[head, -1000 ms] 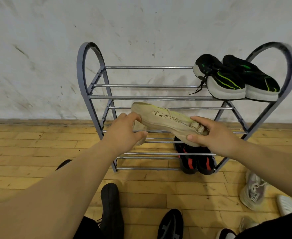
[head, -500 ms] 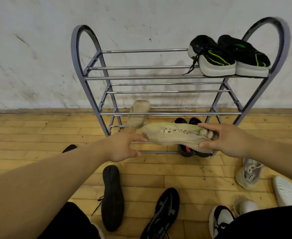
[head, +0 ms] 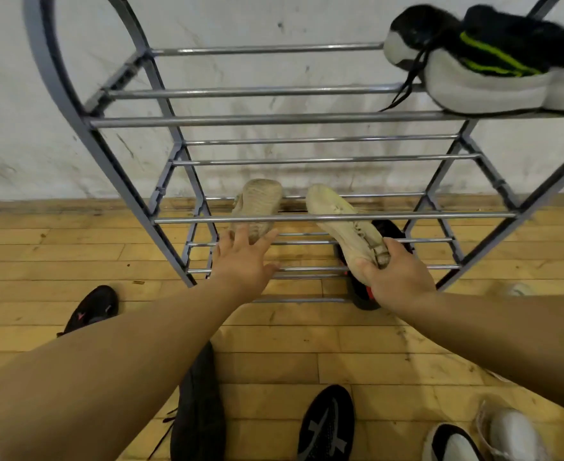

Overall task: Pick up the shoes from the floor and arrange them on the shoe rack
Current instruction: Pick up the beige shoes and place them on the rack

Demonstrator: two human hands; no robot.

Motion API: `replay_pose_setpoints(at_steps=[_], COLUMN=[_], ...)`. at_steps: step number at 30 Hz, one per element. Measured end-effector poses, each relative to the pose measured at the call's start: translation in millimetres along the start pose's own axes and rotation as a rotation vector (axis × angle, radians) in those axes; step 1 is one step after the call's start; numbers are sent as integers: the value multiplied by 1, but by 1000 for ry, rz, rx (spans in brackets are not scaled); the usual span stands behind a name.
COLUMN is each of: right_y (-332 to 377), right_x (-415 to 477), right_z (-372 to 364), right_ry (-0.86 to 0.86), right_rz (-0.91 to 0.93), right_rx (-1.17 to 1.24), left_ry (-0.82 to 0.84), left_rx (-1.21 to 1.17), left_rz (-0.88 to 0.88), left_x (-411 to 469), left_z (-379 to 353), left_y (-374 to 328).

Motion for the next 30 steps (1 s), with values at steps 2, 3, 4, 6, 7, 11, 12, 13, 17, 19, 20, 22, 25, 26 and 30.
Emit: replay_pose_setpoints(at_steps=[2, 3, 4, 6, 7, 11, 12, 13, 17, 19, 20, 22, 25, 26, 30], right_y=[0, 0, 1, 2, 3, 3, 2, 1, 2, 8, 12, 19, 20, 20, 23], right_x=[17, 24, 30, 37, 38, 40, 42, 43, 40, 38, 36, 32, 27, 26, 25], right_z=[-12, -17, -21, -31, -36, -47, -48, -49, -50, -50, -51, -59, -73, -76, -77], right_ry=[-14, -26, -36, -41, -29, 33, 54, 78, 139, 137, 148, 185, 240, 249, 262], right_rz=[-25, -33, -47, -78, -87, -63, -49, -32, 25, 67, 90, 125, 123, 118, 122], right_rx=[10, 12, 6, -30, -58, -120, -127, -136, -164, -131, -112, -114, -161, -159, -153], left_ry=[-10, -26, -44, -77, -88, -184, -201, -213, -225, -238, -261, -286, -260, -241, -96], left_rx=[14, 28, 42, 39, 29, 40, 13, -36, -344, -533, -628, -798, -874, -824, -490], left_rz=[27, 28, 21, 3, 0, -35, -33, -26, -10, -13, 6, 96, 169, 167, 223], left_x=[14, 19, 23, 31, 34, 37, 35, 31, 6, -8, -14, -21, -28, -28, -25], left_z=[-7, -9, -10, -9, -9, -1, 3, 6, 18, 17, 17, 16, 9, 5, -21], left_y=[5, 6, 7, 8, 9, 9, 9, 9, -5, -19, -23, -23, -19, -17, 4])
Point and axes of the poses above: each hand's wrist, its own x-axis towards the middle knuckle, its own z-axis out of the back of the hand, y = z × x, the point moved 9 cm from there along x, towards the middle knuckle, and after that the axes turned 6 degrees about x, right-handed, at the moved point
